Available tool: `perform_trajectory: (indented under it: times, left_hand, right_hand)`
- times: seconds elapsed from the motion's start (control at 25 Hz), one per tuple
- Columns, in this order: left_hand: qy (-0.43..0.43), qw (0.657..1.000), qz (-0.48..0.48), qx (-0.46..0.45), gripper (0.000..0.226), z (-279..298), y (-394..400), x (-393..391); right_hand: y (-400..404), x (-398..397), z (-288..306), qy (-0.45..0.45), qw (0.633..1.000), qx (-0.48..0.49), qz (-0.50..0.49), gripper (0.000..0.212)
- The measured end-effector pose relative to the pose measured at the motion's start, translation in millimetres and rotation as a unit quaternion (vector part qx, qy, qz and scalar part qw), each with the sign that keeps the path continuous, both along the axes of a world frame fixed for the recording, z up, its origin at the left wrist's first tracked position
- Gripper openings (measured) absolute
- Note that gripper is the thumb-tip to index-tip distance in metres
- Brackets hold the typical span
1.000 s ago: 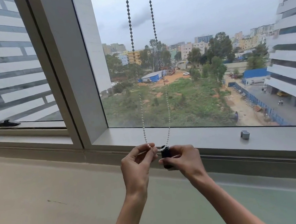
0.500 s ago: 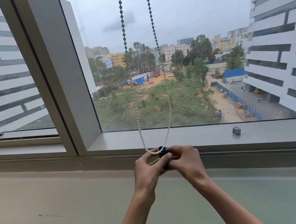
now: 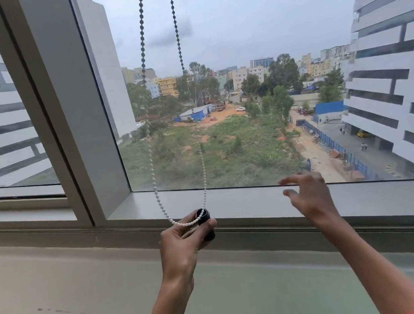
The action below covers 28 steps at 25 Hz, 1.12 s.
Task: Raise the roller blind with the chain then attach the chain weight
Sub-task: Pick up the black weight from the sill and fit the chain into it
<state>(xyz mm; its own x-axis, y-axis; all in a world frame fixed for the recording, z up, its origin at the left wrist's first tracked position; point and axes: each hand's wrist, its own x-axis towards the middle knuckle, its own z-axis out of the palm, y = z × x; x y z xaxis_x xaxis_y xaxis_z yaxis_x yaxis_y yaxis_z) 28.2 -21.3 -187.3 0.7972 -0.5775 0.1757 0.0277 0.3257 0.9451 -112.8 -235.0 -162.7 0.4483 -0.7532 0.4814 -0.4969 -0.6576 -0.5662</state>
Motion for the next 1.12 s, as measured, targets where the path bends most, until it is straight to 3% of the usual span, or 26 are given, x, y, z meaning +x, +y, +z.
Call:
perform_trajectory:
  times: [0.12,0.24,0.4,0.52,0.6,0.68,0.8,0.88,0.96,1.12]
  left_hand:
    - [0.004,1.000,0.013,0.003,0.021,0.4,-1.2,-1.8]
    - [0.001,1.000,0.024,0.009,0.022,0.4,-3.0,-7.7]
    - [0.003,0.999,0.046,0.007,0.025,1.7,-4.1,-10.2]
    - [0.001,0.999,0.054,0.006,0.024,3.1,-4.8,-9.4]
    - [-0.003,0.999,0.051,0.006,0.023,4.7,-5.3,-10.2]
    - [-0.008,0.999,0.049,0.009,0.023,6.4,-6.4,-12.1]
    - [-0.007,0.999,0.050,0.012,0.022,9.7,-6.2,-13.9]
    - [-0.008,0.999,0.052,0.012,0.021,12.1,-5.2,-14.6]
    - [-0.015,0.998,0.053,0.012,0.022,14.2,-3.7,-14.9]
    - [-0.024,0.998,0.049,0.015,0.025,14.8,-1.1,-13.4]
  right_hand:
    - [-51.7,-12.9,-7.6,0.183,0.977,-0.010,-0.106,0.030]
    - [-74.7,-19.3,-22.6,0.278,0.954,0.036,-0.108,0.035]
    - [-78.3,-16.3,-25.7,0.164,0.983,0.050,-0.064,0.023]
    - [-60.6,-10.0,-12.8,0.011,0.989,0.128,0.078,0.022]
    - [-38.3,-3.1,1.4,-0.116,0.938,0.240,0.222,0.028]
    - [-18.4,5.9,16.6,-0.168,0.886,0.283,0.326,0.030]
    - [9.6,20.2,37.8,-0.165,0.821,0.313,0.449,0.029]
    - [26.3,29.1,49.2,-0.122,0.805,0.300,0.497,0.033]
    - [43.3,37.6,58.2,-0.071,0.818,0.242,0.516,0.033]
    - [68.3,54.0,70.6,0.001,0.878,0.107,0.466,0.031]
